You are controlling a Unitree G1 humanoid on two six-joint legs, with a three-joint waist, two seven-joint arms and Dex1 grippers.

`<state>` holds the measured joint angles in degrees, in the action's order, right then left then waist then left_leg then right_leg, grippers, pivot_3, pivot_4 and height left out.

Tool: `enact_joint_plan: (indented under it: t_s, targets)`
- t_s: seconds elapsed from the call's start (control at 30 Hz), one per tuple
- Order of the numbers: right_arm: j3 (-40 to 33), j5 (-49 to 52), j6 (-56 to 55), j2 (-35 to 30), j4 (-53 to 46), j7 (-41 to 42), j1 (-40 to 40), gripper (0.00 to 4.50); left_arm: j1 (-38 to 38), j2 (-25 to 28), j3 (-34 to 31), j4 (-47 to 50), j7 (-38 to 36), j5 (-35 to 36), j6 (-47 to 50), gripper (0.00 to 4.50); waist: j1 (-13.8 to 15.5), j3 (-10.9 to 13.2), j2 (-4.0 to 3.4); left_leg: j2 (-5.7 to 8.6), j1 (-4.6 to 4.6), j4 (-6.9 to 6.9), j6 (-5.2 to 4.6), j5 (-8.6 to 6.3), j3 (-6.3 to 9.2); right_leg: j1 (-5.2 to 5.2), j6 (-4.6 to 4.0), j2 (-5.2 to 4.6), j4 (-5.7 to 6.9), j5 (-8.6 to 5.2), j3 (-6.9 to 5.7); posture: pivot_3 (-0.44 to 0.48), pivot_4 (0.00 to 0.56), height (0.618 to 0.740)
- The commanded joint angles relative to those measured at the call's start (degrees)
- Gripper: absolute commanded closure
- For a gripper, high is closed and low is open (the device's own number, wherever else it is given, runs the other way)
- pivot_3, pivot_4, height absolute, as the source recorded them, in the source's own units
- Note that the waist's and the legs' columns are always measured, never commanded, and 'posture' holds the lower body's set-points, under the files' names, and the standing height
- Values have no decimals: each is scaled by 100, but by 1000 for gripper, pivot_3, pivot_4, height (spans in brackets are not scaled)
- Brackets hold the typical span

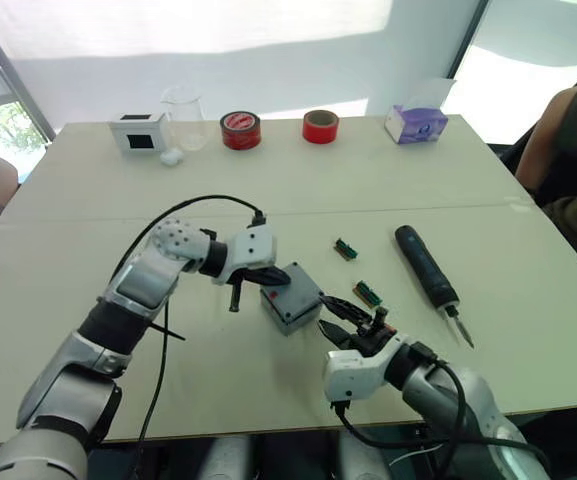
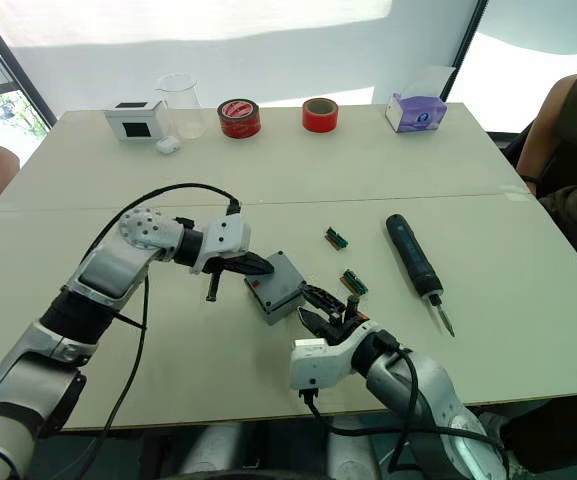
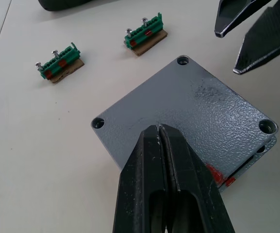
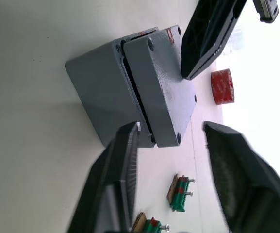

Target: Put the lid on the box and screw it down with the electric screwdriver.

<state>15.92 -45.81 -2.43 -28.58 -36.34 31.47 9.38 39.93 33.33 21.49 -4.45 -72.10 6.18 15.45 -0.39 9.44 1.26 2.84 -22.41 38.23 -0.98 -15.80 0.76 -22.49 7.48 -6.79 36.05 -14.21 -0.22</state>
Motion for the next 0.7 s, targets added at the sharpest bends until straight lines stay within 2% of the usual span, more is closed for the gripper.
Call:
enact_joint_plan:
  t_s: [0.03,0.07,0.23,0.4,0.5,0.7]
  targets:
    - [-330,481,116,22,-327,108,90,4177,-283,72,193,-73,-162,-108,31,4500,-1,0,0,0,0,0,0,0,0,0,0,0,0,0,0,0,150,740]
    - [-367,515,106,2,-332,111,112,4343,-309,78,156,-38,-157,-78,32,4500,-4,0,0,0,0,0,0,0,0,0,0,0,0,0,0,0,150,740]
    - [-565,833,171,-34,-310,225,199,4343,-368,-10,-155,88,-48,147,-24,4500,-7,0,-1,-3,0,-2,0,-1,0,-2,-1,0,-1,-1,0,0,150,740]
    - [-874,1439,413,1,-202,393,-33,4343,-48,-5,-842,560,-45,1104,1167,4500,-7,8,1,-3,-5,-2,-1,-1,-1,-6,-1,-1,-1,-1,0,0,150,740]
    - [-929,1848,765,146,-159,540,-336,4343,399,18,-1268,401,122,1530,1901,4500,-13,18,3,-7,-14,-2,-1,-1,0,-18,0,0,2,0,0,0,150,740]
    - [-901,2074,997,126,134,527,-929,4343,757,46,-1178,-520,507,983,1475,4500,-21,17,-1,-4,-13,-7,-1,-1,0,-18,1,1,-2,-1,-3,0,150,740]
